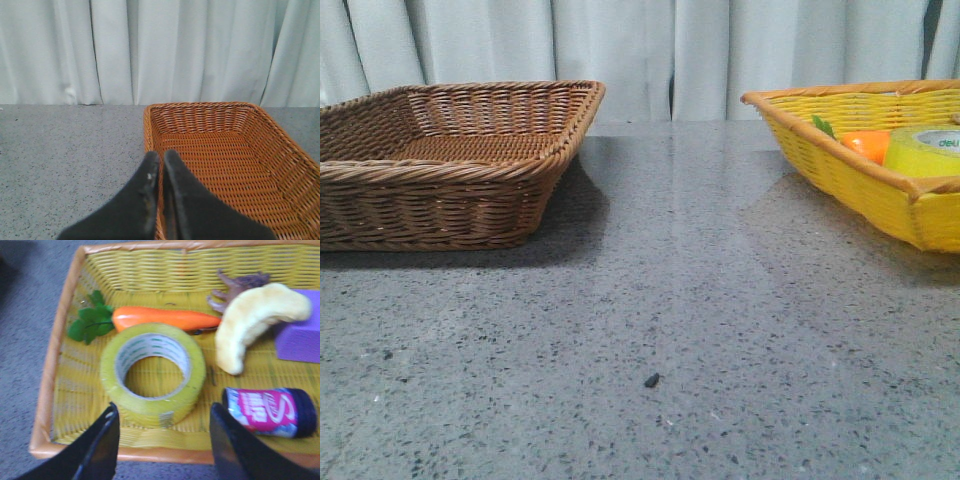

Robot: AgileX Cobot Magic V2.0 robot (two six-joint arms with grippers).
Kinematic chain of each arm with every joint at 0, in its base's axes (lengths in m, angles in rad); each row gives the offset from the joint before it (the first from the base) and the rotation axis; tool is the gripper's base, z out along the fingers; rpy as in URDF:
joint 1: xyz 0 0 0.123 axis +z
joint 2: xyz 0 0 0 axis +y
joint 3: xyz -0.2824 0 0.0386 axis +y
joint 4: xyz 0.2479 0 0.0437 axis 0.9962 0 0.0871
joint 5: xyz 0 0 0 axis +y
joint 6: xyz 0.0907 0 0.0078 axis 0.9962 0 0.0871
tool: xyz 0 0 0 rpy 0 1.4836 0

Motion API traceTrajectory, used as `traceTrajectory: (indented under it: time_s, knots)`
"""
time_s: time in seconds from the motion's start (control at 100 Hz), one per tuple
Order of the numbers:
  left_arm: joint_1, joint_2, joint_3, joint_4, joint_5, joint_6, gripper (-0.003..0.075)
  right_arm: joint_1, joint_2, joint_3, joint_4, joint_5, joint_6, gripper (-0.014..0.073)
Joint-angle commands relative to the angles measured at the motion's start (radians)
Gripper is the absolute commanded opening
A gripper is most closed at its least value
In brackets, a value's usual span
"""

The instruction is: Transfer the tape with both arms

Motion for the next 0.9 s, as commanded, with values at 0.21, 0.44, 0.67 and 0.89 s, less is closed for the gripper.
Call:
traceTrajectory:
  time_s: [0.21, 0.44, 0.67, 0.89]
  knots:
    - [0.003, 0.014, -0.039, -0.012, -0.073, 0.0, -0.0021, 0.14, 0.331, -0.286, 0.003, 0.162, 0.001, 0.035]
    - [0.003, 0.014, -0.039, -0.012, -0.066, 0.0, -0.0021, 0.151, 0.55, -0.38, 0.011, 0.211, 0.001, 0.035]
    - [0.003, 0.014, -0.039, -0.012, -0.065, 0.0, -0.0021, 0.151, 0.67, -0.383, 0.019, 0.201, 0.001, 0.035]
    - [0.003, 0.014, -0.039, -0.012, -0.063, 0.0, -0.0021, 0.151, 0.742, -0.39, 0.019, 0.156, 0.001, 0.0314]
